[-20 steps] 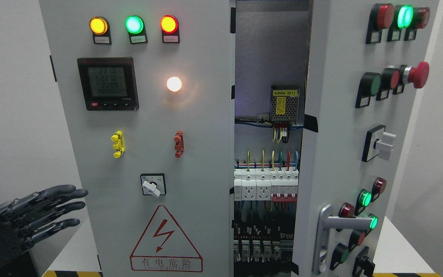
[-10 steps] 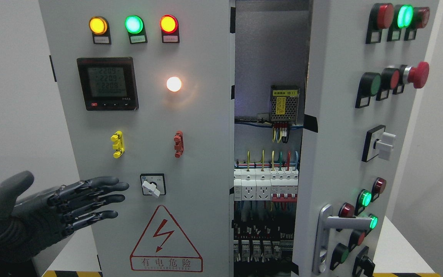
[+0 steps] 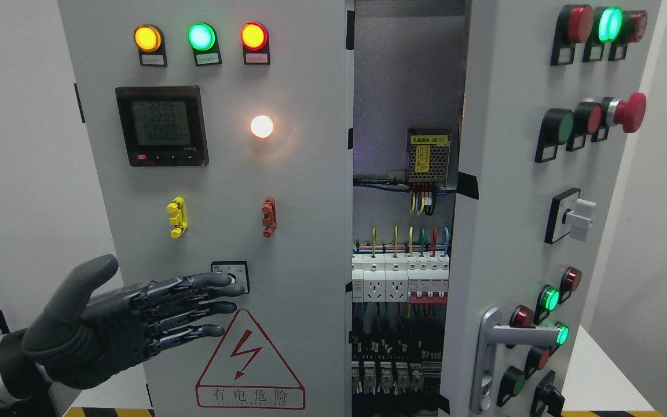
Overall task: Open door with both hands
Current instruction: 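Raise the left hand toward the gap beside the ajar cabinet door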
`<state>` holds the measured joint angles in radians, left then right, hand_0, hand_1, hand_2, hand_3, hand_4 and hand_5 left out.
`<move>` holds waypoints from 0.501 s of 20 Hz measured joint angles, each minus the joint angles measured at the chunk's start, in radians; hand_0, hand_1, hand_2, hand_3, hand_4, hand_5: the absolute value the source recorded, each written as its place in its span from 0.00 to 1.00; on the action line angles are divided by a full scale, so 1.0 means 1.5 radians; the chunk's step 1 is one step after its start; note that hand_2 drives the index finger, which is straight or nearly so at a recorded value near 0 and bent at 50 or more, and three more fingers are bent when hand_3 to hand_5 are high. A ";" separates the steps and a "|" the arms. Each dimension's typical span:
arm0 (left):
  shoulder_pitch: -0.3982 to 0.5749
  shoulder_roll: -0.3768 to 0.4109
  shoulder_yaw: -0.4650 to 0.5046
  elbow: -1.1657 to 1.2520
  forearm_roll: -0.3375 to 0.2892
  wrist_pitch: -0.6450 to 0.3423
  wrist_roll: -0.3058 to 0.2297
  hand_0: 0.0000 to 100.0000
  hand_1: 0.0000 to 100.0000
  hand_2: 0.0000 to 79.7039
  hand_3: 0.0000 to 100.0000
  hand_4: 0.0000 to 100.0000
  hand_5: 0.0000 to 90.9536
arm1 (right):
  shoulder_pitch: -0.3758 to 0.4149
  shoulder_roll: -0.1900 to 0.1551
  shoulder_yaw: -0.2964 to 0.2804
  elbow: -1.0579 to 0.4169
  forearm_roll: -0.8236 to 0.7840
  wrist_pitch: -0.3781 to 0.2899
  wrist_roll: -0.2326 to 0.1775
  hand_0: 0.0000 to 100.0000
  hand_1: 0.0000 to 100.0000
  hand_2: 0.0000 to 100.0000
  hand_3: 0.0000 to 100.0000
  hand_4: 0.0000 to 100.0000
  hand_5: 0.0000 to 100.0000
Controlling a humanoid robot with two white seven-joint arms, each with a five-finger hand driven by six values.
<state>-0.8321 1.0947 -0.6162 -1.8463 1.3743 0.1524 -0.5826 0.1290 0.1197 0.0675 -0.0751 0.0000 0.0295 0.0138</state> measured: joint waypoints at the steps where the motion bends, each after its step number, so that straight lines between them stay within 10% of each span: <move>1: -0.007 -0.011 -0.009 0.003 -0.001 0.000 0.005 0.00 0.00 0.00 0.00 0.03 0.00 | 0.000 0.000 0.000 0.000 0.000 0.000 0.000 0.11 0.00 0.00 0.00 0.00 0.00; 10: -0.063 -0.087 -0.064 0.024 0.002 0.016 0.033 0.00 0.00 0.00 0.00 0.03 0.00 | 0.000 0.000 0.000 0.000 0.000 0.000 -0.001 0.11 0.00 0.00 0.00 0.00 0.00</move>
<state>-0.9271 0.9637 -0.7121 -1.8097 1.3771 0.1760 -0.5334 0.1291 0.1197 0.0675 -0.0752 0.0000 0.0294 0.0122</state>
